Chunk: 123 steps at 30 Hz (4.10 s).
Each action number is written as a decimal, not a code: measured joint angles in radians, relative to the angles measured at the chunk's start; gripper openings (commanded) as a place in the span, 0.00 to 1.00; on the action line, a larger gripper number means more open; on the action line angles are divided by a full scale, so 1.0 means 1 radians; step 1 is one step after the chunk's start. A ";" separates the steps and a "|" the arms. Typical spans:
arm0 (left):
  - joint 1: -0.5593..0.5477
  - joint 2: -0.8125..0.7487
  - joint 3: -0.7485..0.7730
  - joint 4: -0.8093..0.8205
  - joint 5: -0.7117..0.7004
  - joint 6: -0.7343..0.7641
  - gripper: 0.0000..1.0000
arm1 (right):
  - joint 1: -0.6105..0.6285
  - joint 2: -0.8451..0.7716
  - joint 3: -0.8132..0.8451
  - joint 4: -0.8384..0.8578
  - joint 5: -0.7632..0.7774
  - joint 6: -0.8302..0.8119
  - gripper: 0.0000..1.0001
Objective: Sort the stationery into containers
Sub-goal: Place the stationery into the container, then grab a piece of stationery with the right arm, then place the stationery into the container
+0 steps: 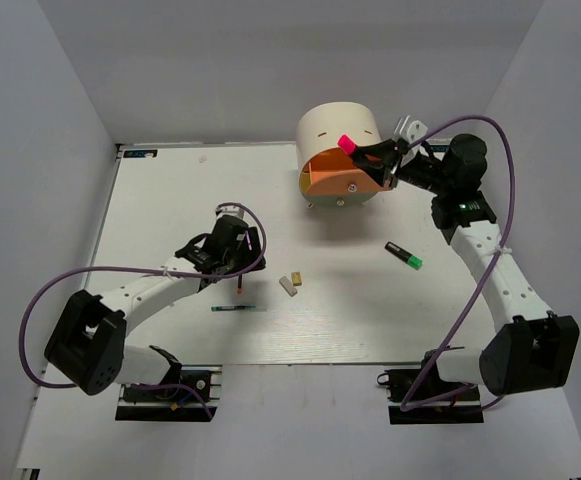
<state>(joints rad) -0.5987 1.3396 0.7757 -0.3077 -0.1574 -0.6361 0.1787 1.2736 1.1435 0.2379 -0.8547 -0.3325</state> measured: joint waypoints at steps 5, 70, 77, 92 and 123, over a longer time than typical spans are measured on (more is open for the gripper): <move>0.000 -0.013 -0.004 -0.003 -0.005 -0.001 0.77 | 0.000 0.085 0.060 0.052 0.026 0.024 0.21; 0.000 0.059 -0.003 0.052 0.050 0.044 0.79 | -0.233 0.406 -0.179 -0.592 0.450 -0.584 0.68; 0.000 0.059 -0.003 0.051 0.050 0.044 0.79 | -0.226 0.419 -0.193 -0.575 0.489 -0.591 0.41; 0.000 0.066 -0.003 0.050 0.050 0.044 0.79 | -0.230 0.177 -0.093 -1.058 0.159 -0.975 0.13; 0.000 0.047 -0.015 0.050 0.037 0.044 0.79 | -0.033 0.387 0.319 -0.024 -0.193 0.013 0.39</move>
<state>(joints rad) -0.5987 1.3869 0.7609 -0.2573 -0.1207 -0.5922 0.1455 1.6604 1.4628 0.2138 -1.0477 -0.3199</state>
